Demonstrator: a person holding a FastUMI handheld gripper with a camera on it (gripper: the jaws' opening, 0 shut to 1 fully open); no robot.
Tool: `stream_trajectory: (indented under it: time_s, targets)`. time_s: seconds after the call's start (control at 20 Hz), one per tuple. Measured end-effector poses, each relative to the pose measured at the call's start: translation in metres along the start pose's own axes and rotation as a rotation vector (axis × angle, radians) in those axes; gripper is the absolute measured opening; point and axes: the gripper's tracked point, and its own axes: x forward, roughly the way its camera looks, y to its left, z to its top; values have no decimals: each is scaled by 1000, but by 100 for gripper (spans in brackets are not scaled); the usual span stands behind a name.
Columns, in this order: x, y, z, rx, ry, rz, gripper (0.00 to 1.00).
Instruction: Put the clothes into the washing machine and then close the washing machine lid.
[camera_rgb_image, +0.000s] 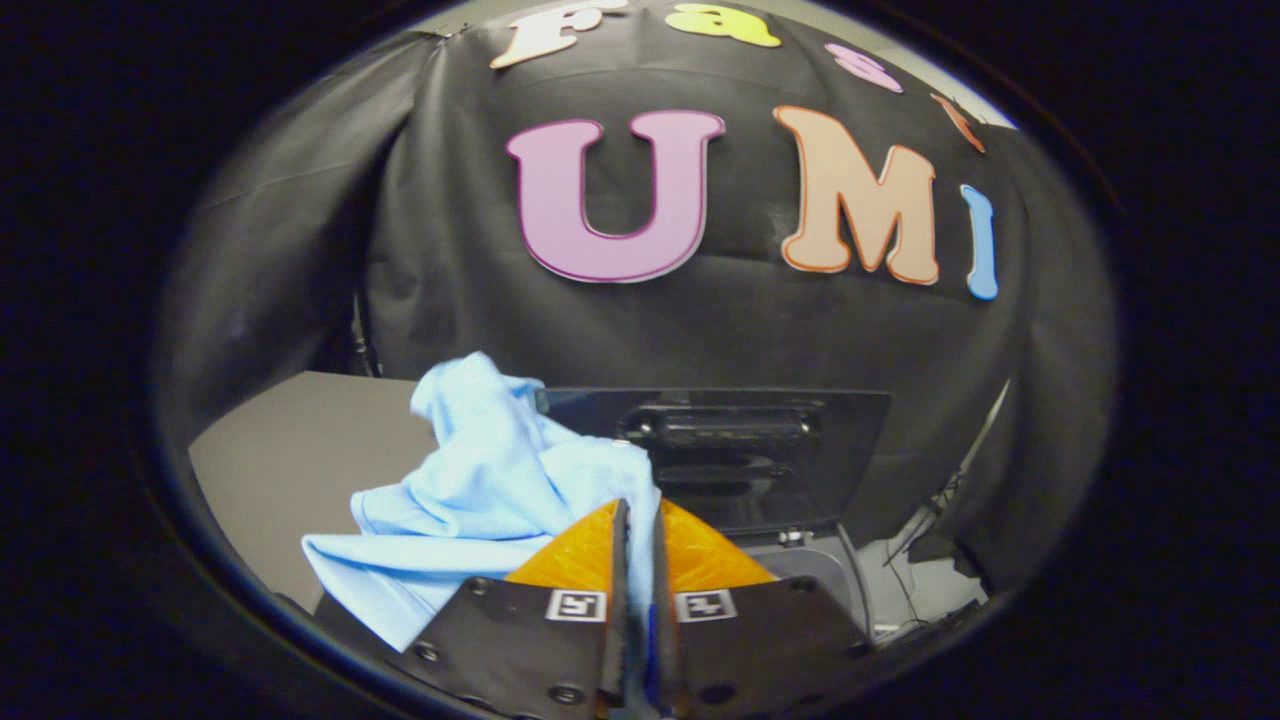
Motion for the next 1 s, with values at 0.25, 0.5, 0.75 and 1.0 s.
stream_trajectory:
  time_s: [0.25, 0.5, 0.75, 1.0]
  targets:
    - [14, -18, -26, 38, 24, -18, 30]
    - [13, -11, -31, 24, 10, 0, 30]
    - [15, -11, -18, 18, -22, -7, 30]
    - [32, -9, 2, 36, -59, 5, 60]
